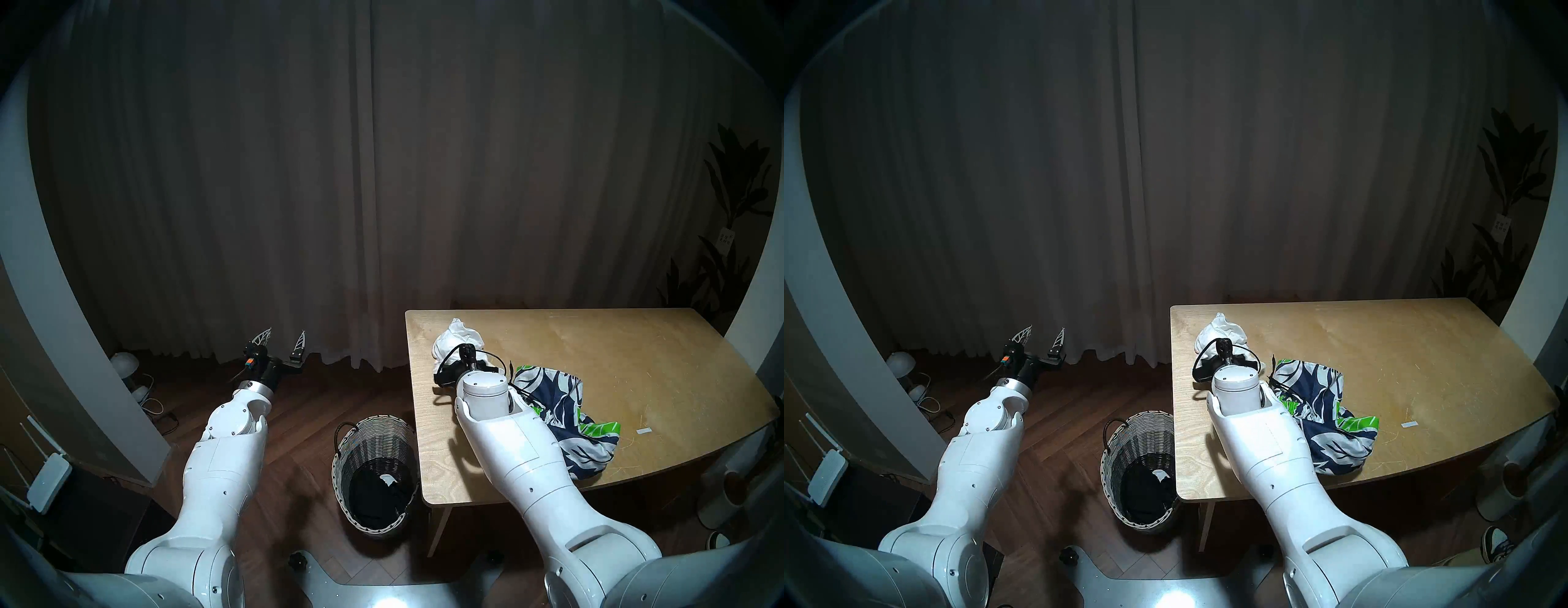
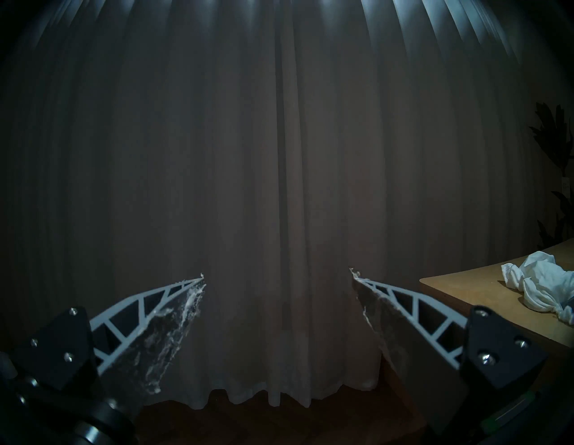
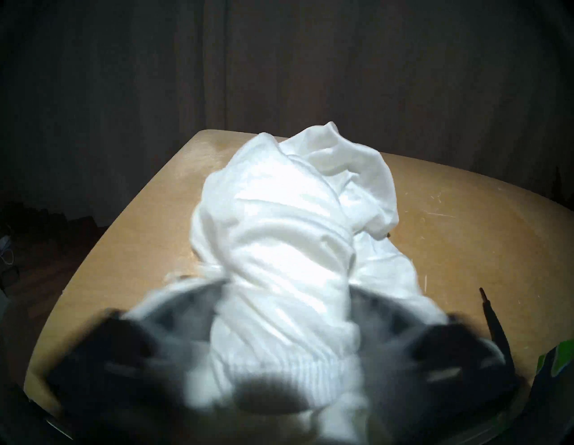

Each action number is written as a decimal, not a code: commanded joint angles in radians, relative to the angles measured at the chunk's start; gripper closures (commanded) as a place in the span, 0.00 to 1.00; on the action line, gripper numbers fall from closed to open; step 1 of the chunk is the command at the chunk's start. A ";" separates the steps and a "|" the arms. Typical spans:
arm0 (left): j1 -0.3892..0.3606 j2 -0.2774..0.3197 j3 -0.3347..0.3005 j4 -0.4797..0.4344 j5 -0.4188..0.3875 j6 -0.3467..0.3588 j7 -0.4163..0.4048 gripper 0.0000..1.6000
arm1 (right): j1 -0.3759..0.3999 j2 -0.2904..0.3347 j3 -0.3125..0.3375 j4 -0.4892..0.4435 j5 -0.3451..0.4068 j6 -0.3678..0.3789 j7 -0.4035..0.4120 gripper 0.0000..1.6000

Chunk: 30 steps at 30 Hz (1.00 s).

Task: Toss clothes into the laundry hamper

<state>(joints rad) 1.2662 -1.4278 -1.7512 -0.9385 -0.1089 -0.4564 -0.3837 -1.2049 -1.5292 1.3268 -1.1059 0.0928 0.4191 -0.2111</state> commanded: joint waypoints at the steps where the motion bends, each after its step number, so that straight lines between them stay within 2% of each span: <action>1: 0.060 -0.010 -0.009 -0.118 -0.030 -0.038 -0.031 0.00 | 0.110 -0.045 -0.018 0.046 -0.011 0.064 -0.016 1.00; 12: 0.154 -0.026 -0.027 -0.259 -0.061 -0.033 -0.059 0.00 | 0.113 -0.149 -0.101 -0.105 0.019 0.082 0.039 1.00; 18: 0.198 -0.033 -0.035 -0.325 -0.074 -0.024 -0.069 0.00 | 0.094 -0.186 -0.135 -0.176 0.049 0.094 0.065 1.00; 20: 0.219 -0.037 -0.038 -0.357 -0.080 -0.017 -0.073 0.00 | 0.066 -0.185 -0.139 -0.218 0.057 0.109 0.062 1.00; 22: 0.232 -0.040 -0.041 -0.374 -0.085 -0.011 -0.076 0.00 | 0.050 -0.186 -0.144 -0.221 0.068 0.122 0.061 1.00; 30: 0.300 -0.051 -0.052 -0.483 -0.101 0.050 -0.082 0.00 | -0.061 -0.129 -0.214 -0.332 0.103 0.237 0.034 1.00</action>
<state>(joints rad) 1.5202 -1.4732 -1.7989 -1.3198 -0.1984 -0.4448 -0.4640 -1.1803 -1.6822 1.1596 -1.3360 0.1714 0.5874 -0.1505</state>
